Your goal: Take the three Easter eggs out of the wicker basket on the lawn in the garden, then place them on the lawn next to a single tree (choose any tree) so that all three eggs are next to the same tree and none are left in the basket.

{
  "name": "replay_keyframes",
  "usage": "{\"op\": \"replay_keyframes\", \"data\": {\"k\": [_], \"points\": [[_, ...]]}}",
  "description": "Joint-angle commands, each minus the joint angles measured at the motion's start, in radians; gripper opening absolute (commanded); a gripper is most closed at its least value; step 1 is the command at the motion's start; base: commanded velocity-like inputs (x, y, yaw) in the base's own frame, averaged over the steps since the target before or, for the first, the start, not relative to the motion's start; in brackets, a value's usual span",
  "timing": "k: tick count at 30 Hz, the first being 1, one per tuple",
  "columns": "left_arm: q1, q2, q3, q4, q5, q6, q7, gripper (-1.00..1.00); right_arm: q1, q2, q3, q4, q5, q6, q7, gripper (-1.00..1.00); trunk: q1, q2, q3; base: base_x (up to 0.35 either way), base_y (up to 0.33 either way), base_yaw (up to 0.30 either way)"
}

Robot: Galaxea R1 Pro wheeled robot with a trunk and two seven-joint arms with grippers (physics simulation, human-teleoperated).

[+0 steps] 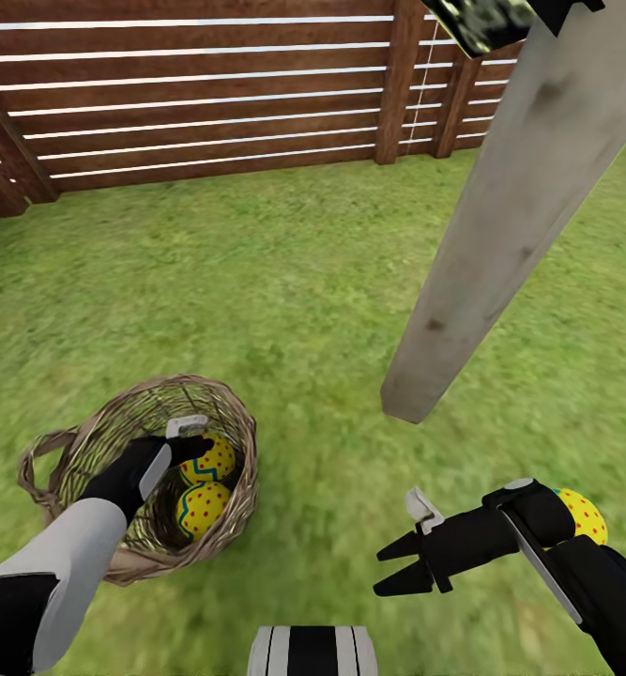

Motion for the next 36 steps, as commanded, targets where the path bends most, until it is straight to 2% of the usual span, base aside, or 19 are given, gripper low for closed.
{"op": "replay_keyframes", "data": {"k": [1, 22, 36], "points": [[0.000, 0.000, 0.002, -0.002, 0.006, 0.006, 0.000, 1.00, -0.001, -0.001, 0.002, 0.000, -0.006, 0.010, -0.003, 1.00, 0.000, 0.000, -0.001, 0.000, 0.000, 0.000], [0.001, 0.003, 0.001, 0.003, 0.006, 0.010, -0.013, 1.00, -0.001, -0.001, 0.002, 0.001, -0.004, 0.010, -0.008, 1.00, 0.000, 0.000, -0.001, 0.000, 0.000, 0.000], [0.001, 0.003, 0.000, 0.002, 0.004, 0.009, -0.068, 1.00, -0.001, -0.001, 0.001, 0.004, 0.014, 0.010, -0.010, 1.00, 0.000, -0.001, -0.005, 0.000, 0.000, 0.000]]}}
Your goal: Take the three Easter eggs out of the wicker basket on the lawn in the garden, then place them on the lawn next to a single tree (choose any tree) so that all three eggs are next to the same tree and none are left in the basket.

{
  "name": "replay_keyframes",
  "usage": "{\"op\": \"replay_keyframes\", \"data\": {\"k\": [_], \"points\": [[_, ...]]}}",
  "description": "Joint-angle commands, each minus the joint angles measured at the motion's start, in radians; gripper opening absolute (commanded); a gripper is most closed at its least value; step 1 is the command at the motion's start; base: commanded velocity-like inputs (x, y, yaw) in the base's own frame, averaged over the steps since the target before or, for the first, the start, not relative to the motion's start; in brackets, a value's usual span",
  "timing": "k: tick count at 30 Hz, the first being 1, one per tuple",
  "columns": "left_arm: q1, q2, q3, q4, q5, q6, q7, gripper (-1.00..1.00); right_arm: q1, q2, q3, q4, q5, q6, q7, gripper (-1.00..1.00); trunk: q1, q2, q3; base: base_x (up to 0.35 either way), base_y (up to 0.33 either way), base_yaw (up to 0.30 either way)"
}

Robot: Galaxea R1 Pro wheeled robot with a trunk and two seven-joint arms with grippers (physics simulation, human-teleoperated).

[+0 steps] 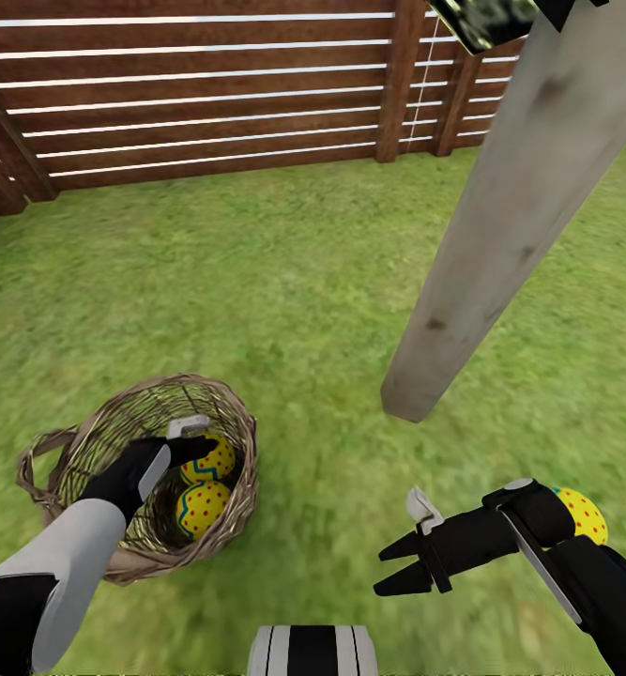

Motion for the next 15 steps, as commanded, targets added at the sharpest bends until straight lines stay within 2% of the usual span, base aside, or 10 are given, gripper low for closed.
{"op": "replay_keyframes", "data": {"k": [1, 15], "points": [[0.000, 0.000, 0.001, -0.002, 0.004, 0.006, -0.003, 1.00, -0.001, -0.001, 0.002, 0.000, -0.006, 0.010, -0.003, 1.00, 0.000, -0.001, -0.005, 0.000, 0.000, 0.000], [0.000, 0.000, 0.001, -0.004, 0.004, 0.004, 0.000, 1.00, -0.001, -0.001, 0.002, 0.000, -0.005, 0.010, -0.003, 1.00, 0.001, -0.001, -0.012, 0.000, 0.000, 0.000]]}}
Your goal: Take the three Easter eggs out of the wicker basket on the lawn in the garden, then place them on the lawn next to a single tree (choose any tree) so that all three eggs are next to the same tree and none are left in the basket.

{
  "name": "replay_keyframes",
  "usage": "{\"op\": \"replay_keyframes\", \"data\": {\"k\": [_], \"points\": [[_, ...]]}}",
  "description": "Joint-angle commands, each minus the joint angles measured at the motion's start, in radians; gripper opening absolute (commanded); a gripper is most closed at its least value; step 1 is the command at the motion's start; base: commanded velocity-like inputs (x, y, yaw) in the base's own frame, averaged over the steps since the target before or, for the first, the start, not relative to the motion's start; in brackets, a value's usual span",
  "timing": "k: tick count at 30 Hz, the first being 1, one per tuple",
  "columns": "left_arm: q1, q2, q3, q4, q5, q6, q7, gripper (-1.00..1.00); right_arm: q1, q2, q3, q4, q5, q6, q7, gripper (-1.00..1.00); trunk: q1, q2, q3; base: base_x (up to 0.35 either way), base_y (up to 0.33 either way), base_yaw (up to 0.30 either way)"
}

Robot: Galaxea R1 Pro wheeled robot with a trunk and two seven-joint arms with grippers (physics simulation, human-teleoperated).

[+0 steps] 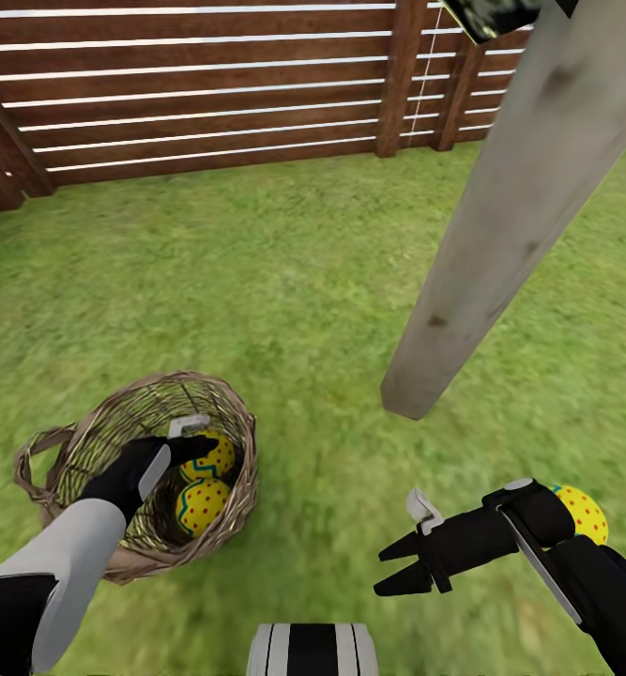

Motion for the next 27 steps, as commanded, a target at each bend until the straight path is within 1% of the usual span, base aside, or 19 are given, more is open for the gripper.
{"op": "replay_keyframes", "data": {"k": [1, 4, 16, 18, 27], "points": [[0.000, 0.000, 0.001, -0.001, 0.005, 0.006, -0.001, 1.00, -0.001, -0.001, 0.002, 0.000, -0.007, 0.010, -0.003, 1.00, 0.000, -0.001, -0.005, 0.000, 0.000, 0.000], [0.000, 0.000, 0.001, -0.001, 0.005, 0.006, -0.001, 1.00, -0.001, -0.001, 0.002, 0.000, -0.007, 0.010, -0.003, 1.00, 0.002, -0.001, -0.016, 0.000, 0.000, 0.000], [0.000, 0.000, 0.001, -0.001, 0.005, 0.005, -0.001, 1.00, -0.001, -0.001, 0.002, 0.001, -0.006, 0.010, -0.003, 1.00, 0.002, -0.001, -0.016, 0.000, 0.000, 0.000], [0.000, 0.000, 0.001, -0.001, 0.005, 0.005, -0.001, 1.00, -0.001, -0.001, 0.002, 0.001, -0.006, 0.010, -0.003, 1.00, 0.002, -0.002, -0.024, 0.000, 0.000, 0.000], [0.000, 0.000, 0.001, -0.001, 0.005, 0.005, 0.000, 1.00, -0.001, -0.001, 0.002, 0.001, -0.006, 0.010, -0.003, 1.00, 0.002, -0.002, -0.024, 0.000, 0.000, 0.000]]}}
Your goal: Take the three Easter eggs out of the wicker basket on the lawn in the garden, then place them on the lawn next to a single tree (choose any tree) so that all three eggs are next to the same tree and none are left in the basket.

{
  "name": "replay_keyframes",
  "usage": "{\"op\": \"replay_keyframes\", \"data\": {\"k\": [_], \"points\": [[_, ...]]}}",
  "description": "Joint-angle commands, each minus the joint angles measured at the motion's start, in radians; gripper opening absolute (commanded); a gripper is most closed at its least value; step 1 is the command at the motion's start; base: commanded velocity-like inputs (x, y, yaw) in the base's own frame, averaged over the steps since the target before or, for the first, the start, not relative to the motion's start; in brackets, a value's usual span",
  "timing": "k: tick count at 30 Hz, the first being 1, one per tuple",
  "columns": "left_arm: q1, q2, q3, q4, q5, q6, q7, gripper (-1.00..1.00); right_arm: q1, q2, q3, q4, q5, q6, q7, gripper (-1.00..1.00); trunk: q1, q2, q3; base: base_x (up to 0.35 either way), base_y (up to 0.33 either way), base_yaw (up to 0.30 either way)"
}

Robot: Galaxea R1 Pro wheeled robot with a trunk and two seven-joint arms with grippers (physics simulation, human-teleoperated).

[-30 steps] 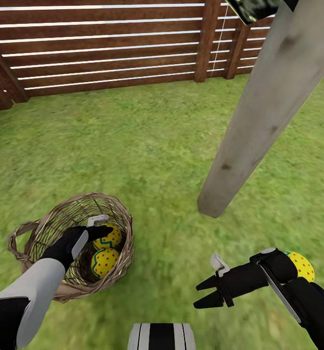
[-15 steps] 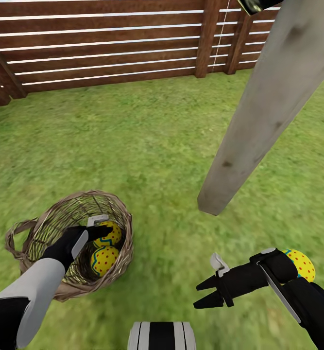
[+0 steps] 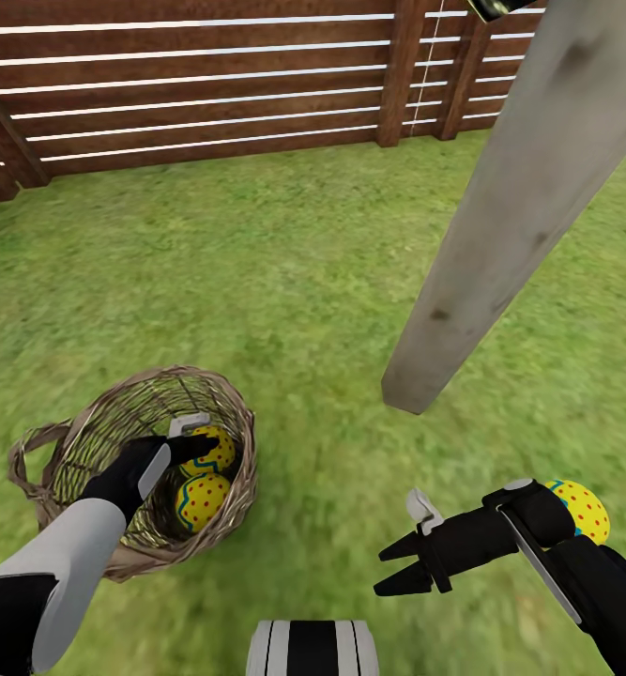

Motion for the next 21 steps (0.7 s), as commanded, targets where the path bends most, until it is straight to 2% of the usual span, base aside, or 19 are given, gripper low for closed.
{"op": "replay_keyframes", "data": {"k": [1, 5, 6, 21], "points": [[0.001, 0.001, 0.001, 0.000, -0.022, 0.005, 0.001, 1.00, -0.001, -0.001, 0.002, 0.000, -0.007, 0.010, -0.003, 1.00, 0.000, 0.000, -0.001, 0.000, 0.000, 0.000], [0.001, 0.001, 0.001, 0.000, -0.022, 0.005, 0.001, 1.00, -0.001, -0.001, 0.002, 0.000, -0.007, 0.010, -0.003, 1.00, 0.000, 0.000, -0.001, 0.000, 0.000, 0.000], [0.001, 0.001, 0.001, 0.000, -0.022, 0.005, 0.001, -1.00, -0.001, -0.001, 0.002, 0.000, -0.007, 0.010, -0.003, 1.00, 0.000, 0.000, -0.001, 0.000, 0.000, 0.000], [0.002, 0.001, 0.001, 0.000, -0.022, 0.005, 0.004, -1.00, -0.001, -0.001, 0.002, 0.004, -0.007, 0.010, -0.004, 1.00, 0.000, 0.000, -0.001, 0.000, 0.000, 0.000]]}}
